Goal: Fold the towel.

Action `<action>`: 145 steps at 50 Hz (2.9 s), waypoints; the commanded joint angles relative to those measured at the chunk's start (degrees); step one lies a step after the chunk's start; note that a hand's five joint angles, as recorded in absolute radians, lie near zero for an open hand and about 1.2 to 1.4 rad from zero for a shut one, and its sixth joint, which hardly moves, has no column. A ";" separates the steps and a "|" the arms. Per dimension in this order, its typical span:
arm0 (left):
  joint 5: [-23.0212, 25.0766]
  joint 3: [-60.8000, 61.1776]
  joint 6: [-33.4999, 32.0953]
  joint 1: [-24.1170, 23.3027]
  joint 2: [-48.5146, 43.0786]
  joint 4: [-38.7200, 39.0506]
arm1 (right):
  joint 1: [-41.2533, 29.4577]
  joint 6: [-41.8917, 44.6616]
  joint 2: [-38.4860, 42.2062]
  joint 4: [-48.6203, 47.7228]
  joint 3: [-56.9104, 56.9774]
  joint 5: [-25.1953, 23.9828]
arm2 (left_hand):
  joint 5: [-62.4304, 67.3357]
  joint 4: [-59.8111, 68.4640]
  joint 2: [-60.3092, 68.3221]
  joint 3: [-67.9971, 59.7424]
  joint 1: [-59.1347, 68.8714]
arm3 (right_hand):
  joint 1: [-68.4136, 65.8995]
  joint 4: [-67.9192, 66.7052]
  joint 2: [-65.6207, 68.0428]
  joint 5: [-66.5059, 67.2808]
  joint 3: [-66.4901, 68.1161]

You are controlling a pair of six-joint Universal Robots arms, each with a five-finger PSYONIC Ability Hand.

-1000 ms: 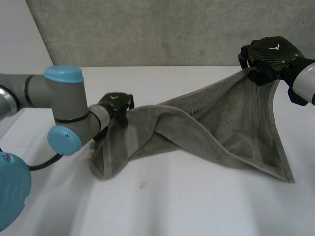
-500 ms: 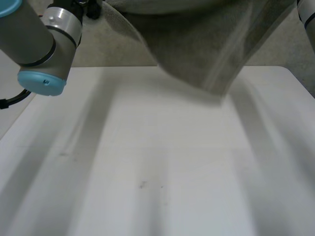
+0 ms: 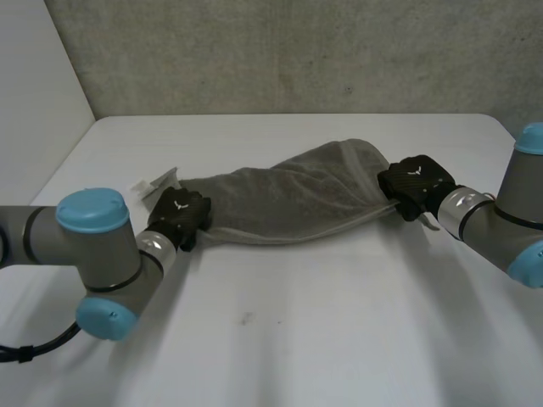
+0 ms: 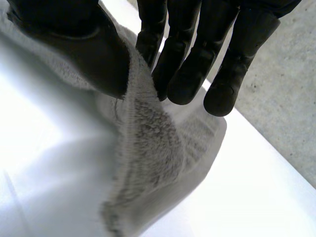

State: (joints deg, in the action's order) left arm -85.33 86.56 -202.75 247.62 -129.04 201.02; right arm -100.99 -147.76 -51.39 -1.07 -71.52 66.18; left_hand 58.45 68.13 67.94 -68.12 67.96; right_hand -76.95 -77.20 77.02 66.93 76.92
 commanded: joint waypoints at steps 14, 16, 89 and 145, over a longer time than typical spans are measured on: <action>1.39 13.55 -1.34 -0.74 19.00 -9.59 | 3.16 -1.30 -13.30 -2.35 -14.43 -0.88 | -50.84 -50.51 -50.32 50.50 -50.34 | -3.05 -2.80 2.98 3.07 3.08; 2.10 12.75 -1.34 -0.47 19.27 -9.59 | 3.17 -1.30 -13.21 -2.88 -14.70 -0.88 | -50.50 -50.18 -49.99 50.17 -50.01 | -3.05 -2.80 2.98 3.07 3.08; 1.39 -1.40 -0.19 1.55 18.83 -10.21 | 3.69 -11.50 -27.10 1.07 -9.51 -0.09 | 11.55 11.87 12.06 -11.88 12.04 | -3.05 -2.80 2.98 3.07 3.08; 2.98 -27.97 19.93 3.83 21.02 -2.40 | -1.76 -16.59 -12.94 6.97 35.08 10.55 | 11.55 11.87 12.06 -11.88 12.04 | -3.05 -2.80 2.98 3.07 3.08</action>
State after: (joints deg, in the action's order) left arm -81.07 48.65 -187.98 251.32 -112.65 190.58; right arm -103.59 -160.93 -56.60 12.50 -25.22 78.70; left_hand 58.94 69.76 69.74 -69.68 67.99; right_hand -76.96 -77.19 77.03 67.20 76.92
